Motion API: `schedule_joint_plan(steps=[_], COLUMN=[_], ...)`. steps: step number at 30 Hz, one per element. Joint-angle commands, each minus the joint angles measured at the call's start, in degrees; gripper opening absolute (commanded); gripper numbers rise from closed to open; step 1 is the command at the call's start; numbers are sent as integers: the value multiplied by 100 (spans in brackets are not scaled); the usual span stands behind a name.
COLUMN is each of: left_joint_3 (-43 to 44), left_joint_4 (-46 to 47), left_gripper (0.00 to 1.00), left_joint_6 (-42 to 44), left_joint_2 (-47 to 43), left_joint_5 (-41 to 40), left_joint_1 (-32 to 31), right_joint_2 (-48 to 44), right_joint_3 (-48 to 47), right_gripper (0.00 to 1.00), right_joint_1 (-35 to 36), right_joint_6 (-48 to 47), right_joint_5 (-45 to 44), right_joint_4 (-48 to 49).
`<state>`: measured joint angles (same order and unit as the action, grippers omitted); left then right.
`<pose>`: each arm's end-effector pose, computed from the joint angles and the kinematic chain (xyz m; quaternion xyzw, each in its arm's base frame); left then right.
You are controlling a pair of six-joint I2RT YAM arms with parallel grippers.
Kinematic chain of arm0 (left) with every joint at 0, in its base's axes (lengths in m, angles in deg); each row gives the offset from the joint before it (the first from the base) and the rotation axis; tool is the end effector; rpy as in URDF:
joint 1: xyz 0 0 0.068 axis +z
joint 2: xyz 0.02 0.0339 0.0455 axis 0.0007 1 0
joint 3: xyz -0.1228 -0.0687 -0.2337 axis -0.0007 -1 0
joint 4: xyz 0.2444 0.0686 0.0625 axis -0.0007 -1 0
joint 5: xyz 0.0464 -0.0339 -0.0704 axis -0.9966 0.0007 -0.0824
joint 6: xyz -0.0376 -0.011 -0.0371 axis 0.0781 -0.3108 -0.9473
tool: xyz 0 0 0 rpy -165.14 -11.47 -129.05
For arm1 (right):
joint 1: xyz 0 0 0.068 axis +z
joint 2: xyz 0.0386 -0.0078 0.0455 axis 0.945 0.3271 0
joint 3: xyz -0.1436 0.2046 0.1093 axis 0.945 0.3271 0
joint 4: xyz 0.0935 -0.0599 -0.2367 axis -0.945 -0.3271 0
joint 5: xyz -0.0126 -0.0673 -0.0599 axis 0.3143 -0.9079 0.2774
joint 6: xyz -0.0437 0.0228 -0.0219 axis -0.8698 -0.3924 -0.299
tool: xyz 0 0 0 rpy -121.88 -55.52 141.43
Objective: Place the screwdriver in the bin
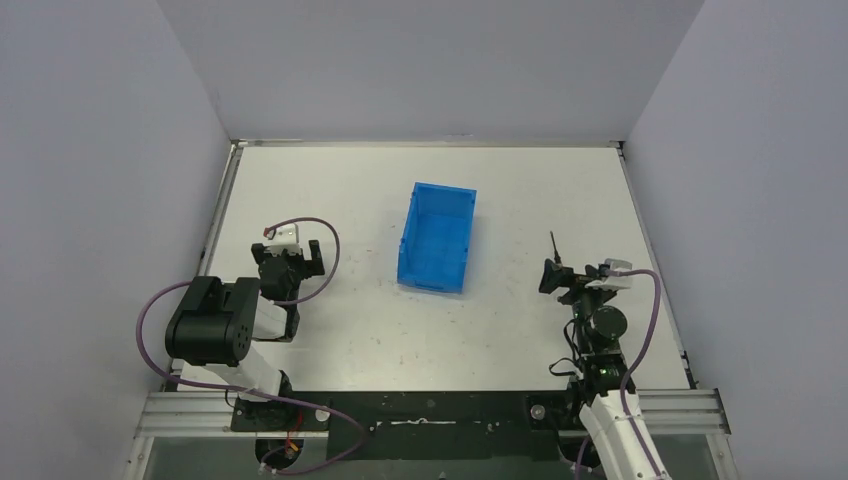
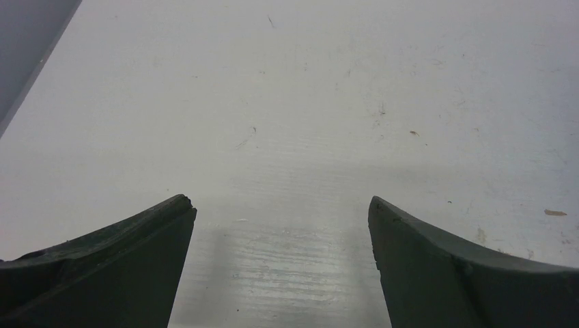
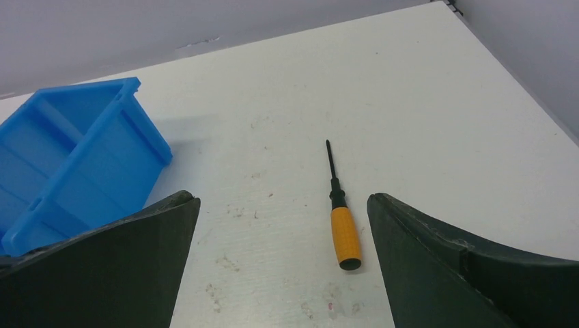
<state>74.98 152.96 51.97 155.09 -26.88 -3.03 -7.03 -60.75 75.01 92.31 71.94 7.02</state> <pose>0.2430 -0.0075 0.1236 -0.0357 0.7779 0.0359 0.6264 0.1295 0.0093 0.1855 0.0702 0.6980 0.1227 0.7020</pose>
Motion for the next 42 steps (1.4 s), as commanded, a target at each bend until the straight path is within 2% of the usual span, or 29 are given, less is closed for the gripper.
schedule_joint_plan(steps=[1,5,9,13,18,24,28,30,33,35,38,41,42], left_joint_3=[122,122,122,122,122,122,122,122,122,122,122,122,127], left_joint_4=[245,235,241,236,237,229,232,235,226,226,226,230,229], left_gripper=[97,97,97,97,97,97,97,97,97,97,97,97,97], left_joint_6=[-49,-43,-44,-42,-41,-39,-39,-43,-42,-42,-45,-42,-39], left_joint_2=[-47,-48,-43,-47,-46,-47,-49,-48,-48,-49,-42,-46,-43], left_joint_5=[-1,-1,-1,-1,-9,-10,-10,-10,-10,-10,-10,-10,-10], left_joint_1=[-18,-18,-18,-18,-18,-19,-24,-25,-26,-27,-21,-27,-27], right_joint_2=[415,957,1779,3070,4797,6492,7078,7219,7342,7353,7358,7296,7230], right_joint_3=[-433,-1043,-1991,-3076,-4232,-4868,-4789,-4729,-4624,-4568,-4566,-4655,-4707], right_gripper=[100,100,100,100,100,100,99,95,83,70,42,6,0], right_joint_1=[-37,-41,-40,-37,-41,-21,8,9,4,0,0,-3,-5], right_joint_6=[88,-8,-70,-93,-270,-292,-294,-297,-292,-292,-307,-296,-288], right_joint_5=[-107,117,-166,-632,-679,-1018,-1251,-1202,-1147,-1127,-1090,-1035,-1035], right_joint_4=[155,-27,-539,-1524,-2690,-3377,-3334,-3296,-3201,-3147,-3130,-3207,-3243])
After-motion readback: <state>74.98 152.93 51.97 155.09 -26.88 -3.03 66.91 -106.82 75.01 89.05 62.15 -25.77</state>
